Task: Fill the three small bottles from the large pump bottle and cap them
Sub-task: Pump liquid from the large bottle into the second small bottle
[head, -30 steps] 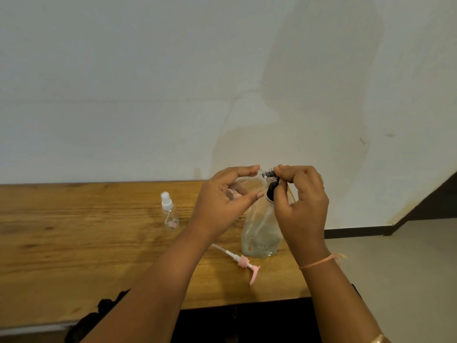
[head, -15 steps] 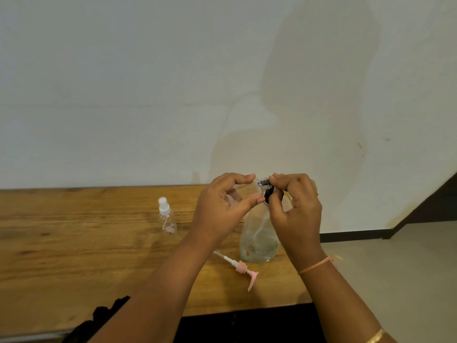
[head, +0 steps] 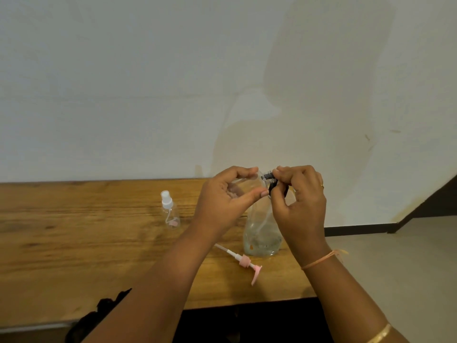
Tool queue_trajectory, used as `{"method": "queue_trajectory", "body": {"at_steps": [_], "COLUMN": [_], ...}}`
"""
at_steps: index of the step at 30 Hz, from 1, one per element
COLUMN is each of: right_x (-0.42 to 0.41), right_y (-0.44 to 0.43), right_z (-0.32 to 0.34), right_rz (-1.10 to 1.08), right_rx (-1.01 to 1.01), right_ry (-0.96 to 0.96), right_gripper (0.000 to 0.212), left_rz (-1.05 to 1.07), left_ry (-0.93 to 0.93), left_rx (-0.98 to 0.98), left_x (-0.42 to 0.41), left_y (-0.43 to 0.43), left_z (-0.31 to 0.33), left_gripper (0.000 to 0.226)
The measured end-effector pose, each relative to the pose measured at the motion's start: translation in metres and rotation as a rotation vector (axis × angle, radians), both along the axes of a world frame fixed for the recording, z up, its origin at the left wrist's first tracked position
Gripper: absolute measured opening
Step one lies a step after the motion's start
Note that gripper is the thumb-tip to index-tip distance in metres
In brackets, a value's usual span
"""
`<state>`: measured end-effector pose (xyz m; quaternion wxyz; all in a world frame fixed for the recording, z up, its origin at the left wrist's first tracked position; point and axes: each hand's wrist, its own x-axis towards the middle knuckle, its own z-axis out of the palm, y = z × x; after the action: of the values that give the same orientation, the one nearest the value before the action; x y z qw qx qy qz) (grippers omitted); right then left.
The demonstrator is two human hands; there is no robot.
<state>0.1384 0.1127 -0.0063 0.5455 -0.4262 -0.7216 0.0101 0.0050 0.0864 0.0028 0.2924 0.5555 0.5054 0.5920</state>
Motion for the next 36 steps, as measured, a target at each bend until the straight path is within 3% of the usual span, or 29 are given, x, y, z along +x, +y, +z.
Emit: {"method": "queue_trajectory", "body": {"at_steps": [9,22,27,36], "right_x": [0.004,0.000,0.006,-0.001], "right_y": [-0.007,-0.004,-0.007,0.001], "right_z": [0.015,0.002,0.013,-0.003], "right_rz": [0.007,0.013,-0.021,0.007], "right_rx": [0.013,0.018,0.065,0.030], "right_ry": [0.016,0.085,-0.005,0.053], "right_gripper": [0.016,0.015,0.015,0.014], "left_rz": [0.043,0.051,0.050,0.041], "left_ry": [0.112,0.079,0.138,0.055], "left_rx": [0.103,0.069,0.100,0.014], "left_x": [0.002,0.004,0.002,0.003], "left_y": [-0.004,-0.005,-0.005,-0.004], "left_z": [0.008,0.002,0.006,0.000], "left_gripper": [0.035,0.033,0.034,0.030]}}
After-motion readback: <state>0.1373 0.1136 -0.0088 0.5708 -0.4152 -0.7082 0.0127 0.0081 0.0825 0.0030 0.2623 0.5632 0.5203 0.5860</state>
